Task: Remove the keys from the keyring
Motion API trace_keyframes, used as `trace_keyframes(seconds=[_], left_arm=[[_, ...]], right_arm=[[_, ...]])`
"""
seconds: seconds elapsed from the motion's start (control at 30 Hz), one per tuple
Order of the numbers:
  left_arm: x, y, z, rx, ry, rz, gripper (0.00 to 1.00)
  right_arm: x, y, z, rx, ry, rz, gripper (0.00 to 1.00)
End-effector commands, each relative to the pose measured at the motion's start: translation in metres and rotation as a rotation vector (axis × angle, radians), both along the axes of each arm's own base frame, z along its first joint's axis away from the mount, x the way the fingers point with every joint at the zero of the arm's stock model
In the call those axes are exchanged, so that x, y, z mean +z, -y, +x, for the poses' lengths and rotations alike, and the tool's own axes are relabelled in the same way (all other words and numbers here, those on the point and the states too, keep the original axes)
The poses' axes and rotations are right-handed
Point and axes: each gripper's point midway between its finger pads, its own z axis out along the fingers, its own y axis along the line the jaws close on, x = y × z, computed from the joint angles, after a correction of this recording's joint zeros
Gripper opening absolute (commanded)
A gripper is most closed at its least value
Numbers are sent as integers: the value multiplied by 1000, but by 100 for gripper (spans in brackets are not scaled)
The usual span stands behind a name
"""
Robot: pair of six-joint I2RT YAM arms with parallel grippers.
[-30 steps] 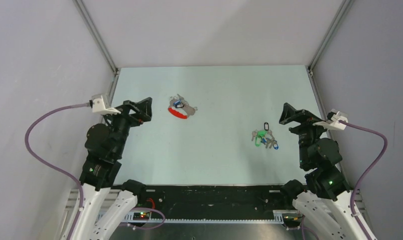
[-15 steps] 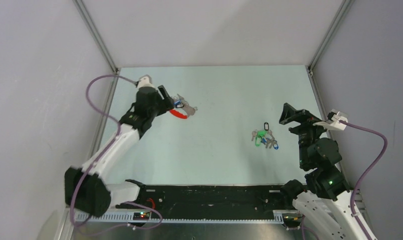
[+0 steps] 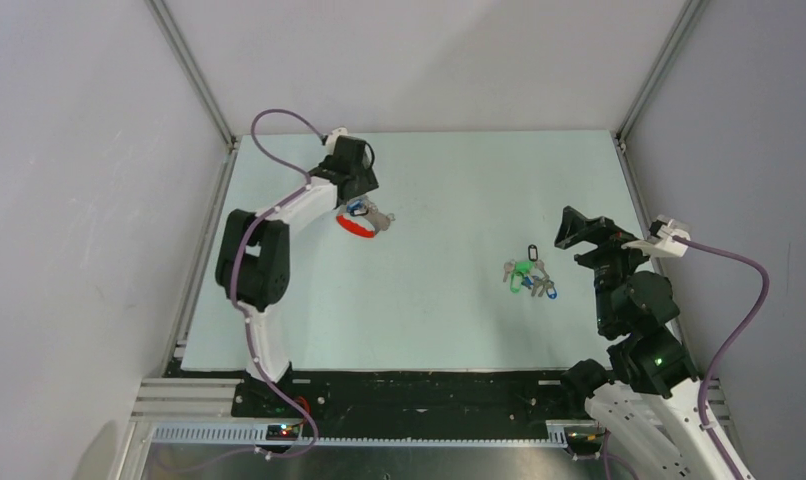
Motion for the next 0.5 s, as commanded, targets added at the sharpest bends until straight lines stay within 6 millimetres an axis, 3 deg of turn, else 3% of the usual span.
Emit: trace_keyframes(seconds=[0.0, 0.1, 0.13, 0.17, 0.2, 0.4, 0.47], left_arm=[[-3, 0, 18, 8, -24, 55, 71], [-30, 7, 21, -18, -139, 72, 70], [-43, 7, 11, -35, -215, 85, 70], [-50, 11, 18, -51, -241, 93, 66], [-59, 11, 9, -69, -306, 102, 64], [-74, 12, -17, -108, -398, 94, 41], [-73, 14, -29, -149, -416, 91, 23]], right_arm=[[17, 2, -4, 1, 42, 35, 99], [19, 1, -4, 10, 49, 38, 99], [19, 1, -4, 13, 51, 40, 99], [20, 1, -5, 13, 54, 42, 99], [19, 1, -5, 14, 53, 41, 99], [20, 1, -5, 16, 54, 45, 99], [20, 1, -5, 16, 53, 44, 99]])
